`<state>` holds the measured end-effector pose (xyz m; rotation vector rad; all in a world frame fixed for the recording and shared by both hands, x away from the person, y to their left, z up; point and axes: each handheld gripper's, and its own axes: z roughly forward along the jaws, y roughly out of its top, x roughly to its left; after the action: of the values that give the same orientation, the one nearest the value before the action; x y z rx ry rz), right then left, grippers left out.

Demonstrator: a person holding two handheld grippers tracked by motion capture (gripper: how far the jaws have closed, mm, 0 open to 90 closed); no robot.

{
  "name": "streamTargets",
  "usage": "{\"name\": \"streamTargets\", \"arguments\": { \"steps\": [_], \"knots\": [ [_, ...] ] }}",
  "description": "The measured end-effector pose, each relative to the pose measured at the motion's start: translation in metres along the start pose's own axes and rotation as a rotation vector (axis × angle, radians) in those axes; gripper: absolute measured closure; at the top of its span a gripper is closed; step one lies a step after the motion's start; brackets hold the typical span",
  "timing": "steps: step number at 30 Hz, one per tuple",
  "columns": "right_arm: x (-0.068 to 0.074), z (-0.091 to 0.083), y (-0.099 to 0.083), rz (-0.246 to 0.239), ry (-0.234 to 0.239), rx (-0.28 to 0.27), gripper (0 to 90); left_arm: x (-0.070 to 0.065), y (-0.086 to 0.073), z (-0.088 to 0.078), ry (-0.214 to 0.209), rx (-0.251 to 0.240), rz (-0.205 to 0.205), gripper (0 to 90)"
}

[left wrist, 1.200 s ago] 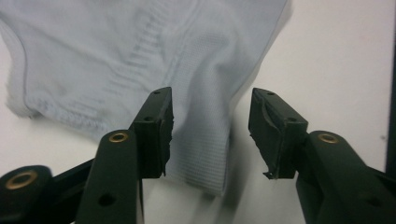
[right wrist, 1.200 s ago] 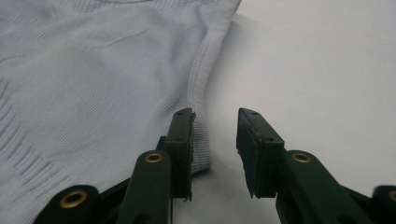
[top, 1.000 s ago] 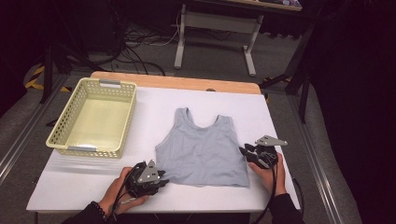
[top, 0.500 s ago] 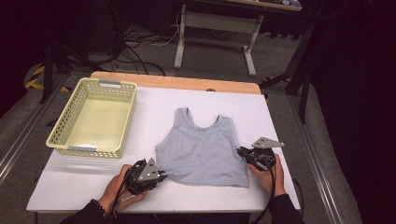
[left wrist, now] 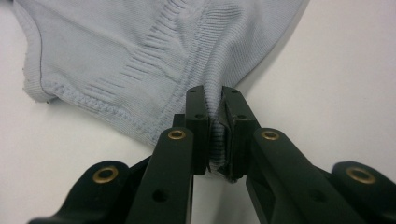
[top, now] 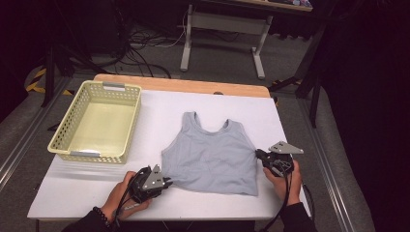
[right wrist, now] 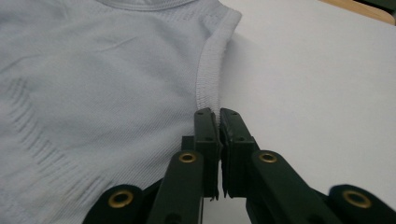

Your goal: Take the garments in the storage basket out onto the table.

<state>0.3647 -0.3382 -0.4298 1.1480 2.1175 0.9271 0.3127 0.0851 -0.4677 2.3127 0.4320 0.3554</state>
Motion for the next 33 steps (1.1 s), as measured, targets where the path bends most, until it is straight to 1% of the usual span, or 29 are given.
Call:
{"name": "streamTargets", "arguments": {
  "steps": [1,2,4,6,7,8,9,11,12,14,15,16,17,18,20,21,23,24,26,28,30,31,33],
  "knots": [
    [0.0,0.0,0.0,0.0,0.0,0.0,85.1,0.0,0.0,0.0,0.0,0.0,0.0,83.3],
    [0.003,0.001,-0.001,-0.006,-0.021,0.009,83.0,-0.002,0.0,0.0,0.009,0.005,0.012,83.3],
    [0.004,0.0,0.0,-0.009,-0.033,0.005,80.9,-0.002,0.0,0.0,0.008,0.003,0.01,83.3],
    [0.004,-0.003,0.0,-0.009,-0.093,-0.001,79.2,-0.002,-0.001,0.0,0.004,-0.002,-0.001,83.3],
    [0.003,-0.005,0.0,-0.006,-0.1,-0.016,79.2,-0.001,-0.001,0.0,0.003,-0.006,0.002,83.3],
    [0.004,-0.008,0.001,-0.003,-0.111,-0.041,79.7,-0.001,-0.002,0.0,0.0,-0.007,0.001,83.3],
    [0.005,-0.013,0.002,-0.003,-0.111,-0.068,80.8,-0.001,-0.002,0.0,-0.002,-0.008,0.001,83.3],
    [0.009,-0.021,0.004,-0.011,-0.09,-0.111,81.0,0.001,-0.002,0.0,-0.011,-0.011,-0.003,83.2],
    [0.011,-0.023,0.005,-0.011,-0.079,-0.123,81.3,0.001,-0.003,0.0,-0.017,-0.014,-0.007,83.2],
    [0.017,-0.026,0.002,-0.006,-0.026,-0.143,84.2,0.002,-0.003,0.0,-0.019,-0.016,-0.004,83.1],
    [0.019,-0.026,0.0,-0.002,-0.011,-0.141,85.2,0.002,-0.003,0.0,-0.019,-0.016,-0.004,83.1],
    [0.022,-0.024,-0.003,-0.008,0.016,-0.131,86.9,0.002,-0.003,0.0,-0.022,-0.017,-0.007,83.1],
    [0.022,-0.024,-0.003,-0.008,0.016,-0.131,86.9,0.002,-0.003,0.0,-0.022,-0.017,-0.007,83.1],
    [0.027,-0.021,-0.008,-0.031,0.04,-0.105,88.6,0.002,-0.003,0.0,-0.022,-0.013,-0.011,83.2],
    [0.031,-0.02,-0.011,-0.045,0.051,-0.095,88.6,0.002,-0.003,0.0,-0.017,-0.017,0.003,83.1],
    [0.033,-0.021,-0.012,-0.052,0.058,-0.097,88.4,0.002,-0.003,0.0,-0.018,-0.017,0.001,83.1],
    [0.035,-0.024,-0.011,-0.064,0.063,-0.114,87.7,0.003,-0.003,0.0,-0.024,-0.016,-0.005,83.1],
    [0.036,-0.026,-0.01,-0.064,0.067,-0.122,86.7,0.004,-0.003,0.001,-0.03,-0.023,-0.01,83.1],
    [0.037,-0.027,-0.009,-0.067,0.072,-0.134,85.3,0.003,-0.003,0.001,-0.026,-0.021,-0.006,83.1],
    [0.039,-0.027,-0.009,-0.073,0.075,-0.13,84.7,0.002,-0.003,0.001,-0.017,-0.019,0.002,83.1],
    [0.04,-0.025,-0.009,-0.079,0.077,-0.126,82.4,0.0,-0.002,0.001,-0.009,-0.02,-0.001,83.1],
    [0.041,-0.024,-0.009,-0.083,0.079,-0.125,80.7,0.0,-0.002,0.0,-0.006,-0.017,0.004,83.1],
    [0.041,-0.023,-0.007,-0.083,0.076,-0.128,77.3,-0.001,-0.002,-0.001,-0.009,-0.019,0.001,82.9]
  ]
}}
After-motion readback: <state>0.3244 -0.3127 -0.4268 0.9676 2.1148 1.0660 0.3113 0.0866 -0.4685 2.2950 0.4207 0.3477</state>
